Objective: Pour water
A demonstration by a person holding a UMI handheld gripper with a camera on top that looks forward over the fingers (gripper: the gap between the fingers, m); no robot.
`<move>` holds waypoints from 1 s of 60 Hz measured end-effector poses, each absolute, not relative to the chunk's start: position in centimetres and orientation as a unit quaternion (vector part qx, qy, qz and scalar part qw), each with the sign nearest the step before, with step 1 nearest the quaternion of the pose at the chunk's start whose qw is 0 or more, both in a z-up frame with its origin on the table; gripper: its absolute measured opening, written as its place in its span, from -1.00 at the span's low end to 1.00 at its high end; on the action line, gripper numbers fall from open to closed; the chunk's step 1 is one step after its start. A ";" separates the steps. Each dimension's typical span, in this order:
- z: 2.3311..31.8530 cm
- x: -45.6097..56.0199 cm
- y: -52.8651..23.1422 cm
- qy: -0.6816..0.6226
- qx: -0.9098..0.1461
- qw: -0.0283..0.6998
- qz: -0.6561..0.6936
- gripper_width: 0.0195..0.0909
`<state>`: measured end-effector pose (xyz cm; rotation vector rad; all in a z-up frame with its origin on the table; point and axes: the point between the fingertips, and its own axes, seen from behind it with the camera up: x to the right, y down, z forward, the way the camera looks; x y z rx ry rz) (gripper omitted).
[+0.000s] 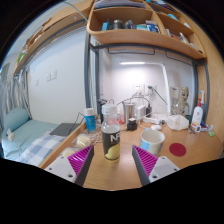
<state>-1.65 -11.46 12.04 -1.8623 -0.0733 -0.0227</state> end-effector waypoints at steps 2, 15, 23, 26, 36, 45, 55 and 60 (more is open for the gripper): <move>12.2 -1.1 -10.9 -0.032 -0.800 0.599 -0.011 0.65; 14.7 3.1 -8.6 -0.028 -0.788 0.615 -0.031 0.66; 15.5 6.5 -8.5 -0.008 -0.781 0.624 -0.039 0.54; 16.0 7.3 -8.8 -0.004 -0.775 0.631 -0.036 0.44; 18.0 12.1 -10.1 0.016 -0.755 0.653 -0.054 -0.31; 19.7 15.3 -14.0 0.023 -0.762 0.643 -0.075 -0.53; 22.4 18.3 -15.0 0.021 -0.769 0.635 -0.073 -0.76; 23.5 19.5 -14.9 0.030 -0.770 0.635 -0.060 -0.76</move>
